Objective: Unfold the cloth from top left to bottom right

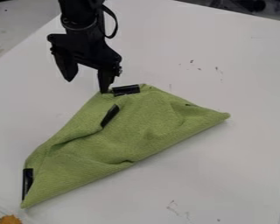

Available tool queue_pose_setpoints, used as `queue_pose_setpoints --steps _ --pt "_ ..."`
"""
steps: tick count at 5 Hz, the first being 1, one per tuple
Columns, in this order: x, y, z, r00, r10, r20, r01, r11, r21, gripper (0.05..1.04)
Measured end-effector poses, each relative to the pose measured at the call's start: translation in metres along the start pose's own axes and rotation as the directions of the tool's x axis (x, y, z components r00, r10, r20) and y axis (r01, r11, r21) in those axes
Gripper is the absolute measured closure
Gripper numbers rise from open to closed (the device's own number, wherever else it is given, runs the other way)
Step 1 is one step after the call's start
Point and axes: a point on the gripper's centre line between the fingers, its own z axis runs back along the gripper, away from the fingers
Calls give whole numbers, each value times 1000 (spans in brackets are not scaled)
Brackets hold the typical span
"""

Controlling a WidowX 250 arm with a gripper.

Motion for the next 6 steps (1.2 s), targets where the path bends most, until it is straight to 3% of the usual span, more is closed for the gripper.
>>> queue_pose_setpoints --steps 2,3,5,6 --pt "-2 -14 -21 999 6 -34 -6 1000 -12 83" --pt "0 -24 -37 1000 7 -15 -7 1000 -23 83" --pt "-2 -40 -71 999 -6 -40 3 997 -74 83" --pt "-1 -43 -79 999 -21 -51 16 996 -88 133"
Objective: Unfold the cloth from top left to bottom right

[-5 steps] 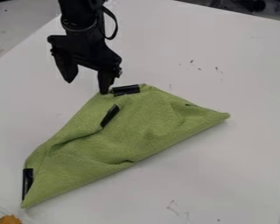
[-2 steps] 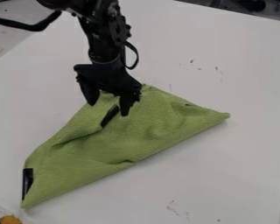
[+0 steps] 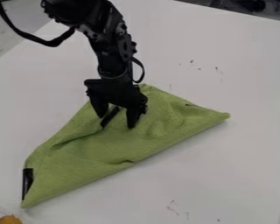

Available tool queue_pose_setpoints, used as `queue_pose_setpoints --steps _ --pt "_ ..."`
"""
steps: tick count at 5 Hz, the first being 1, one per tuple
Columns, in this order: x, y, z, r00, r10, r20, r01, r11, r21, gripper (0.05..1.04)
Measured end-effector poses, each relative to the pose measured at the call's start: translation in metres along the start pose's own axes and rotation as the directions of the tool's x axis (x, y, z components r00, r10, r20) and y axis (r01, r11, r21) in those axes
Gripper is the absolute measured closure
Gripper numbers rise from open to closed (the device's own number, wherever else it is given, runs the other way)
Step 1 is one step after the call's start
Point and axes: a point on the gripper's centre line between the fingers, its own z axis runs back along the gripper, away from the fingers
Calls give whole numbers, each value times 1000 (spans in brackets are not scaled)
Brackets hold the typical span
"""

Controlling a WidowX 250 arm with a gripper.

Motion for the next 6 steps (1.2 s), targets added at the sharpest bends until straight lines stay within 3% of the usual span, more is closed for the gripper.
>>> queue_pose_setpoints --steps 2,3,4,6 --pt "4 6 -2 1000 -23 -21 24 1000 2 724" --pt "4 7 0 999 -15 -30 15 1000 8 933" --pt "3 9 0 999 -8 -35 9 1000 19 1021" --pt "2 -31 57 1000 -7 -8 8 998 70 1029"
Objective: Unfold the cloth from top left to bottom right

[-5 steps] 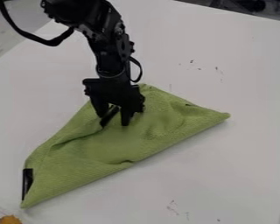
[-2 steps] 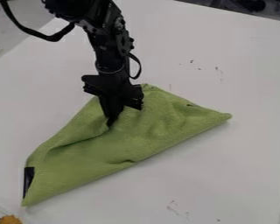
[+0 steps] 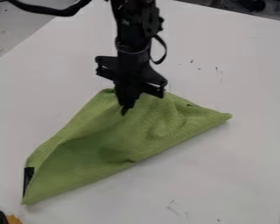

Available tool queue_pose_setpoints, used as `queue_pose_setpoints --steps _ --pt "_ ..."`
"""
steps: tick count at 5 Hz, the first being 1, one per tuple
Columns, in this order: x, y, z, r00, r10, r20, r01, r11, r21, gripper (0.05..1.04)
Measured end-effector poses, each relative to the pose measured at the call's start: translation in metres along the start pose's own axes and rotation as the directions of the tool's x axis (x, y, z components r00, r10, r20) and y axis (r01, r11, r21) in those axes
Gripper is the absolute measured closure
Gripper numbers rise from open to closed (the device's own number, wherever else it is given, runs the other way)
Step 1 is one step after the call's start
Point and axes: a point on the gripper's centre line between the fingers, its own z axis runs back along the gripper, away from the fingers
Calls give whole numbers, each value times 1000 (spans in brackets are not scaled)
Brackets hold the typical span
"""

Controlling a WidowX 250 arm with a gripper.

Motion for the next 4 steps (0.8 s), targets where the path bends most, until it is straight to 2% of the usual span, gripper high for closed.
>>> queue_pose_setpoints --steps 1,2,4 --pt "-24 -36 14 999 41 34 -40 999 -25 1029" --pt "-48 -64 11 997 76 -3 -76 995 -62 1029" --pt "-89 -112 3 998 58 -18 -60 992 -109 1029"
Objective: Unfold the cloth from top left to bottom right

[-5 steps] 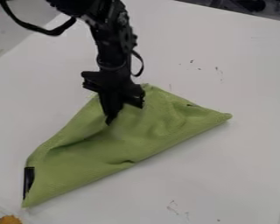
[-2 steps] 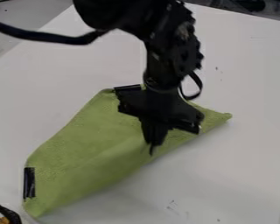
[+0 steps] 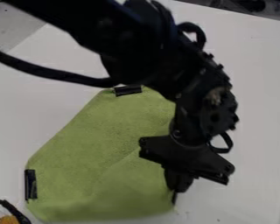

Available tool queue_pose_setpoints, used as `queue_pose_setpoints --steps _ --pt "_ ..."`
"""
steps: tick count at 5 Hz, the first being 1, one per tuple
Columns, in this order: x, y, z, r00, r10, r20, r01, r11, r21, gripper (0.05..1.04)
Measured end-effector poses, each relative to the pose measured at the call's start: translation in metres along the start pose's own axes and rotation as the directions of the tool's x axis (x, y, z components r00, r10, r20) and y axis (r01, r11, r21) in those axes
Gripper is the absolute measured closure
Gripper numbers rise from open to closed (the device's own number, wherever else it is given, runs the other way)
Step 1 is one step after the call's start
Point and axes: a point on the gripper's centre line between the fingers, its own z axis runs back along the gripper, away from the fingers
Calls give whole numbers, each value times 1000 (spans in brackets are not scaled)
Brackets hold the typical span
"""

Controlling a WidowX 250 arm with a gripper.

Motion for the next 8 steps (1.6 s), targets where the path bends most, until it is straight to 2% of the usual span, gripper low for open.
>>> queue_pose_setpoints --steps 1,2,3,4,5,6,7,8 --pt "-13 -18 -9 999 -24 -27 23 998 -50 1029" --pt "-25 -33 -16 998 -43 -47 40 997 -68 1029" --pt "-36 -34 -15 992 -97 -80 94 995 -45 1029" --pt "-45 -29 -13 980 -148 -133 147 989 -22 1029" --pt "-47 -23 -3 951 -250 -183 247 968 -36 1029" --pt "-41 -22 -4 957 -246 -151 246 969 -19 1006" --pt "-34 -22 -4 964 -244 -107 244 970 -10 858" --pt "-24 -25 4 967 -245 -67 246 969 -4 600"
